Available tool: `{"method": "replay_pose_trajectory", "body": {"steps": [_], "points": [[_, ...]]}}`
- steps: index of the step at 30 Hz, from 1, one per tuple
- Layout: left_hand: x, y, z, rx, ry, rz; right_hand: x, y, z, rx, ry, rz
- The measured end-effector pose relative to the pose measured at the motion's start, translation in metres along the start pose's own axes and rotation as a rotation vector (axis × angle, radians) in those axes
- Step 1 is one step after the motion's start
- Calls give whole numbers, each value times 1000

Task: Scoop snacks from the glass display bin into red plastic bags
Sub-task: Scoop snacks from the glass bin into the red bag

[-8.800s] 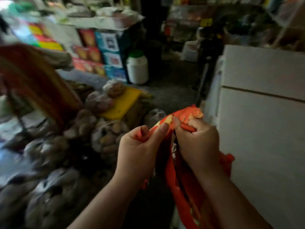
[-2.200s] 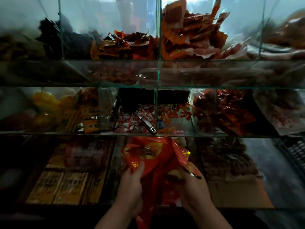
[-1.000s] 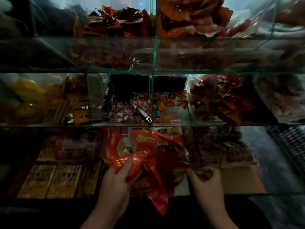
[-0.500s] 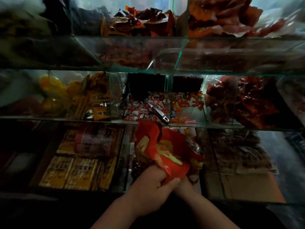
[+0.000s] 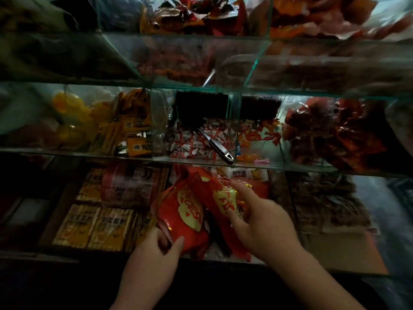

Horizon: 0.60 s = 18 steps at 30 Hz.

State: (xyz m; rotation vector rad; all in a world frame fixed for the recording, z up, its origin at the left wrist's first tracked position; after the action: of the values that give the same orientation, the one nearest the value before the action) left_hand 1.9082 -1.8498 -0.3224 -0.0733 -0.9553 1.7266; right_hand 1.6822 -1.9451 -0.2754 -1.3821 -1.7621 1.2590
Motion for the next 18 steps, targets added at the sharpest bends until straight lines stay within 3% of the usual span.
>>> {"method": "replay_pose_trajectory", "body": {"steps": [3,5,8,11,14,16,18], "points": [[19,-2,32,-1,222,178,-45,16,-10,145,-71,-210],[23,4,48,17,354,137,-71,37,-16,259,-88,-313],[23,16,60,83,387,-11,-90,55,-18,275,-1,-426],[19,16,64,-1,496,-1,-81,49,-4,201,91,-405],[13,15,81,-83,647,60,-45,21,17,44,20,-422],[5,20,94,-25,622,49,-13,-5,36,-72,6,-458],[-8,32,103,56,446,-54,18,-30,58,-144,24,-469]]}}
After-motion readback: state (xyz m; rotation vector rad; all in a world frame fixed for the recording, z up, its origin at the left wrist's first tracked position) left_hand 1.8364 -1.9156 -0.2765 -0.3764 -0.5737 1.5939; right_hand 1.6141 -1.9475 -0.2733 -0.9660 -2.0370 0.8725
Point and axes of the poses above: each hand's wrist, its own x-axis away from the middle knuckle, its own y-axis out of the palm, z = x × y, the point moved 2 cm from there along -x, towards the middle knuckle, and after that the axes turned 5 degrees about -z, right-handed, at the moved point
